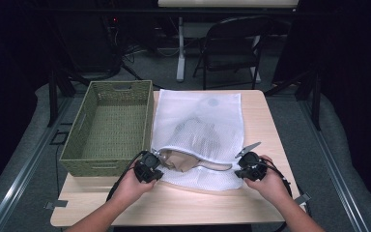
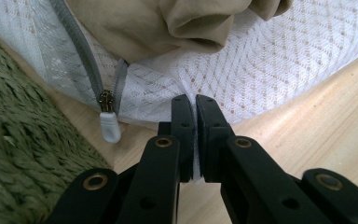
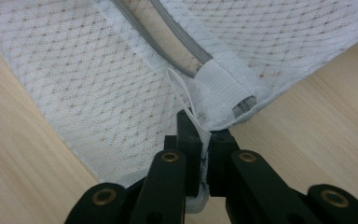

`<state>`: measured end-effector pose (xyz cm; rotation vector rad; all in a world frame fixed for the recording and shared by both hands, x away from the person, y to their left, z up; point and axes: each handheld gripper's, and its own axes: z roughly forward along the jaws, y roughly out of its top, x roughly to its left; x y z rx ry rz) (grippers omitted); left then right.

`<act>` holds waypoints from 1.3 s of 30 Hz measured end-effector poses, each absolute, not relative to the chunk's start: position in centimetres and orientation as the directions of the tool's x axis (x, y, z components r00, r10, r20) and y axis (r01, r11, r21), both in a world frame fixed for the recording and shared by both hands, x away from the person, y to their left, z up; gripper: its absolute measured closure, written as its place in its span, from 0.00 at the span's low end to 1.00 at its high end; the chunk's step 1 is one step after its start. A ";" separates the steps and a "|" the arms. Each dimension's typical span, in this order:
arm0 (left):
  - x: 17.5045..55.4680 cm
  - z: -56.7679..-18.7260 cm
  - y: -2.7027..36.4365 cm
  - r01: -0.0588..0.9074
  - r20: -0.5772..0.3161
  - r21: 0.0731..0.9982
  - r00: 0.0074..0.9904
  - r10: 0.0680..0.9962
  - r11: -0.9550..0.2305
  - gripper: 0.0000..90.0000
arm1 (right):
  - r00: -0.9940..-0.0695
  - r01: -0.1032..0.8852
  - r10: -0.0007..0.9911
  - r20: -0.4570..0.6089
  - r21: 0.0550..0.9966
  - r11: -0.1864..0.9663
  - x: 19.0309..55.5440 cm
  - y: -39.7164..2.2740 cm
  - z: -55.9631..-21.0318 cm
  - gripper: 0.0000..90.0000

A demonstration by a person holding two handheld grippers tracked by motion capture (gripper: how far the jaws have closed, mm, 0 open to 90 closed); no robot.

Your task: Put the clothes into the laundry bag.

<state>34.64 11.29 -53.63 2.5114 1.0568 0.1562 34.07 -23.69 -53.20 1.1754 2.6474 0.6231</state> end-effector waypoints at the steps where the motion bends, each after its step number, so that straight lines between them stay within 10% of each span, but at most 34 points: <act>1: 34.7 -53.6 11.3 0.660 -0.054 0.410 0.707 0.706 -0.630 0.96 | -0.675 0.664 0.738 0.007 0.442 0.603 34.2 -23.8 -53.1 0.97; 39: 36.1 -47.8 10.1 0.635 -0.054 0.360 0.746 0.664 -0.684 0.96 | -0.696 0.671 0.718 0.021 0.373 0.640 36.4 -24.3 -48.2 0.97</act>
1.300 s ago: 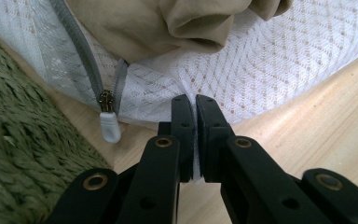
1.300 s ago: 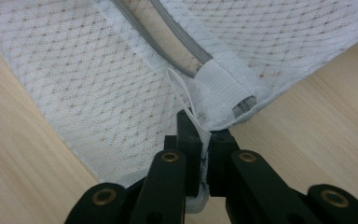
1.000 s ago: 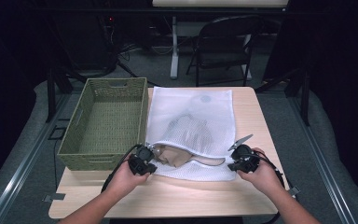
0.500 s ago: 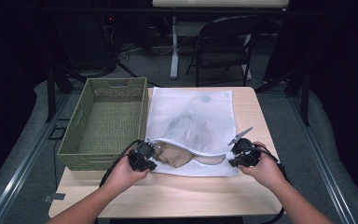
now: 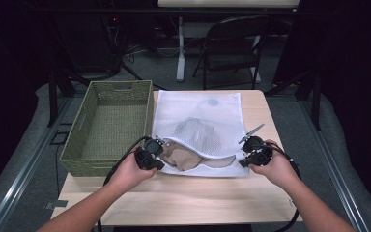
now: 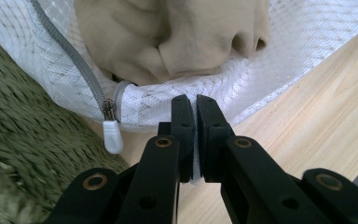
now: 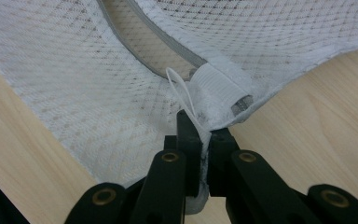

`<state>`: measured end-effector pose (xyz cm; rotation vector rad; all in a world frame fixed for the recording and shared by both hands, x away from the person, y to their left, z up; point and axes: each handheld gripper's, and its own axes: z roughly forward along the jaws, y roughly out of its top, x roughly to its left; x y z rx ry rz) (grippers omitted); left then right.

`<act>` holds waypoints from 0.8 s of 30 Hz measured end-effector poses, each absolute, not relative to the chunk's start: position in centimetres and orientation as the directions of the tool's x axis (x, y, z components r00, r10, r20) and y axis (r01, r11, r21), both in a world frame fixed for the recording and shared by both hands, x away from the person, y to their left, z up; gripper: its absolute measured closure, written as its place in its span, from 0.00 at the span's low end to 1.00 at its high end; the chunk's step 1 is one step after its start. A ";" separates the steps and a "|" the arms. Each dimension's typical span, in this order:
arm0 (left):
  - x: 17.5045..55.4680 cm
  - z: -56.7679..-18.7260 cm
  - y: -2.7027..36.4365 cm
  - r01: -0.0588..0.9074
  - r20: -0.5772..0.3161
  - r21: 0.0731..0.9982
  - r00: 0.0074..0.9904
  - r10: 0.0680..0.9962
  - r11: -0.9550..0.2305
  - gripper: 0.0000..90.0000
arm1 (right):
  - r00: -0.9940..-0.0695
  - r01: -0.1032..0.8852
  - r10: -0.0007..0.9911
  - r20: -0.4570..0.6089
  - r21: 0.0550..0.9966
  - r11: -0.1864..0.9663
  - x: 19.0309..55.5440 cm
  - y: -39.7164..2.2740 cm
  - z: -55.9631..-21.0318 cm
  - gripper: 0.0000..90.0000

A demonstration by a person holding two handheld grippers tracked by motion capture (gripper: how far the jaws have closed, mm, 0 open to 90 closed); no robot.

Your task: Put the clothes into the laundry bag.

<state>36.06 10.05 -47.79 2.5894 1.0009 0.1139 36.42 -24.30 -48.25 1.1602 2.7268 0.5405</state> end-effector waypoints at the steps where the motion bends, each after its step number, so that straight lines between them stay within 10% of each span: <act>1: 36.1 -47.6 10.0 0.632 -0.049 0.358 0.748 0.662 -0.688 0.96 | -0.698 0.670 0.716 0.020 0.373 0.642 36.5 -24.3 -48.3 0.97; 24: 37.3 -45.4 10.5 0.648 -0.085 0.335 0.744 0.663 -0.684 0.96 | -0.711 0.649 0.703 -0.013 0.374 0.663 36.8 -23.9 -46.5 0.97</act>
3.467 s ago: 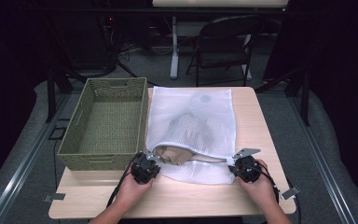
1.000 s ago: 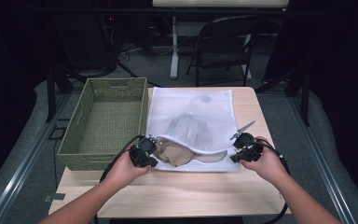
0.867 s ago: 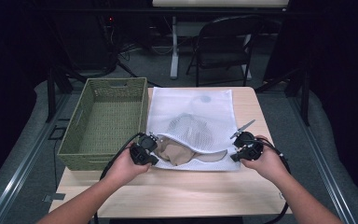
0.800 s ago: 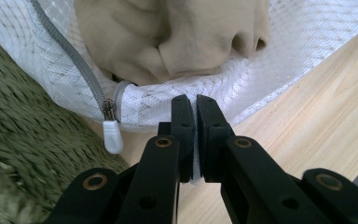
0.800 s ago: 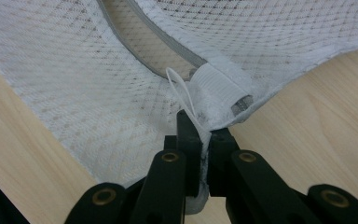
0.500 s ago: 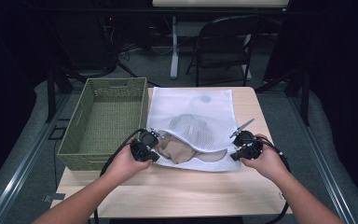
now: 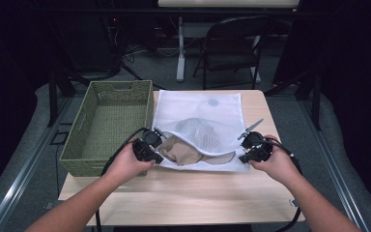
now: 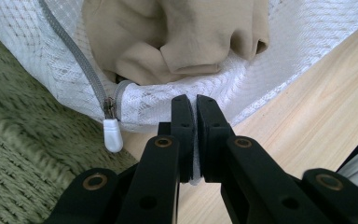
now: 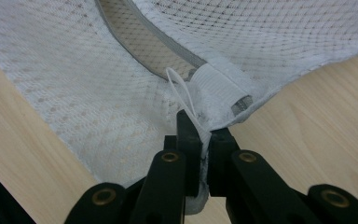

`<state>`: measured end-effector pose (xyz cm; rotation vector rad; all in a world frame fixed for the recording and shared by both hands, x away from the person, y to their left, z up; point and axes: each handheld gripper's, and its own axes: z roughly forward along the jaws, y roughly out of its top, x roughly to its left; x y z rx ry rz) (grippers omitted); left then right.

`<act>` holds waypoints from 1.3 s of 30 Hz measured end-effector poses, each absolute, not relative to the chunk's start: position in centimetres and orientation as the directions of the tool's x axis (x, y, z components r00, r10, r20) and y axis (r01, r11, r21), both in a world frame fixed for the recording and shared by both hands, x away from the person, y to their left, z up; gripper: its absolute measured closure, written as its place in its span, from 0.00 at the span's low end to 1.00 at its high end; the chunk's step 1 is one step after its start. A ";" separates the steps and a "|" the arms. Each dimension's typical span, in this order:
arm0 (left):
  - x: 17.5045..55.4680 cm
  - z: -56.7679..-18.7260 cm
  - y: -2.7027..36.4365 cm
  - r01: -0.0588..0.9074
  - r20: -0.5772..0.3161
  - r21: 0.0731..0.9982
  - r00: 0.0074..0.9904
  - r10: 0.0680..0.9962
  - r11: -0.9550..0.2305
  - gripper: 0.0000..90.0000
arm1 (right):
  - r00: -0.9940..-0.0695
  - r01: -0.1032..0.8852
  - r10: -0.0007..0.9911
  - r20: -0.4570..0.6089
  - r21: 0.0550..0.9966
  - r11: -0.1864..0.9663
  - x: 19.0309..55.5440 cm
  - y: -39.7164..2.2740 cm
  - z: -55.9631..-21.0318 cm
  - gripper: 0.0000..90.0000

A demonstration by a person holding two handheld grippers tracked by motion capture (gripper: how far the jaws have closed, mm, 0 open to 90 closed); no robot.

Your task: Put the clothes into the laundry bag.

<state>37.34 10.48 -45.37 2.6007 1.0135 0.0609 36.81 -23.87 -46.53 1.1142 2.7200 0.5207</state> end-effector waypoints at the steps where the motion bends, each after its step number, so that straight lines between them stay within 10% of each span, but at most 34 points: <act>1: 37.4 -45.3 10.5 0.648 -0.085 0.330 0.744 0.662 -0.686 0.96 | -0.710 0.650 0.704 -0.011 0.376 0.660 36.8 -23.8 -46.4 0.97; 39: 39.8 -42.4 10.5 0.673 -0.088 0.246 0.732 0.675 -0.698 0.96 | -0.717 0.652 0.696 -0.036 0.319 0.688 38.6 -22.4 -43.1 0.96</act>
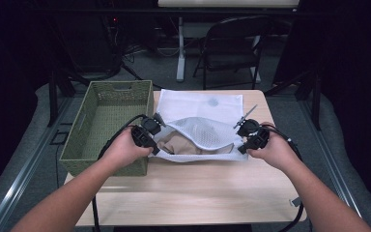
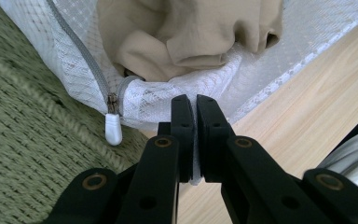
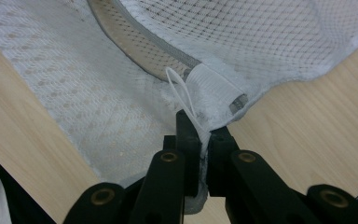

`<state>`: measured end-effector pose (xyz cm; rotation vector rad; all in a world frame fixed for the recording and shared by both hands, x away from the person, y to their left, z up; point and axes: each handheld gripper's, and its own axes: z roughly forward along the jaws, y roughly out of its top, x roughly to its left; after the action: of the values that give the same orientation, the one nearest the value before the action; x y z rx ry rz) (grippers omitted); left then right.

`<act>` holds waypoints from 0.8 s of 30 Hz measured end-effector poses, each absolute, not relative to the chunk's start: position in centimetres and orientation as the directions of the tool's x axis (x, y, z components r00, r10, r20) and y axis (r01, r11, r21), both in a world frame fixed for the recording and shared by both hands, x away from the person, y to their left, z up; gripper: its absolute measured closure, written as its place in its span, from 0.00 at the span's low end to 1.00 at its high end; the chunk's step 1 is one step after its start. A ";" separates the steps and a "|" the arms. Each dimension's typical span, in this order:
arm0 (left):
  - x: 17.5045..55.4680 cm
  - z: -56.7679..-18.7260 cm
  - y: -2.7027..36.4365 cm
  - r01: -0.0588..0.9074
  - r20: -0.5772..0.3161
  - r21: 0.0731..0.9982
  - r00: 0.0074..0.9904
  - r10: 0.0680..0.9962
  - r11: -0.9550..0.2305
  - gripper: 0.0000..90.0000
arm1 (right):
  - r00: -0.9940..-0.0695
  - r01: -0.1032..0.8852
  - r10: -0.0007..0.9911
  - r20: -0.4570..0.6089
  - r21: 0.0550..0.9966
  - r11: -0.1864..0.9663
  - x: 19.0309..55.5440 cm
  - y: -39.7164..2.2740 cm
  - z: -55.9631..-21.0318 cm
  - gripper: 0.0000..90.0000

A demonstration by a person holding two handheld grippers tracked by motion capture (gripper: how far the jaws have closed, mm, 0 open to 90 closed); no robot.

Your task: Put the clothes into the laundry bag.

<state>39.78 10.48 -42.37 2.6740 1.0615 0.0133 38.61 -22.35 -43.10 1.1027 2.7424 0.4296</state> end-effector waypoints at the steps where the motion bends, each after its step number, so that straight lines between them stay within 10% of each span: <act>1: 39.8 -42.1 10.5 0.671 -0.084 0.247 0.733 0.675 -0.699 0.96 | -0.712 0.653 0.701 -0.036 0.330 0.681 38.6 -22.3 -43.0 0.96; 24: 40.1 -38.7 10.8 0.665 -0.067 0.294 0.731 0.679 -0.687 0.96 | -0.705 0.647 0.706 -0.073 0.341 0.682 39.2 -22.5 -40.3 0.96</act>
<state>40.14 10.77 -38.66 2.6363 1.0507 0.0671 39.22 -22.49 -40.31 1.0971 2.6952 0.4332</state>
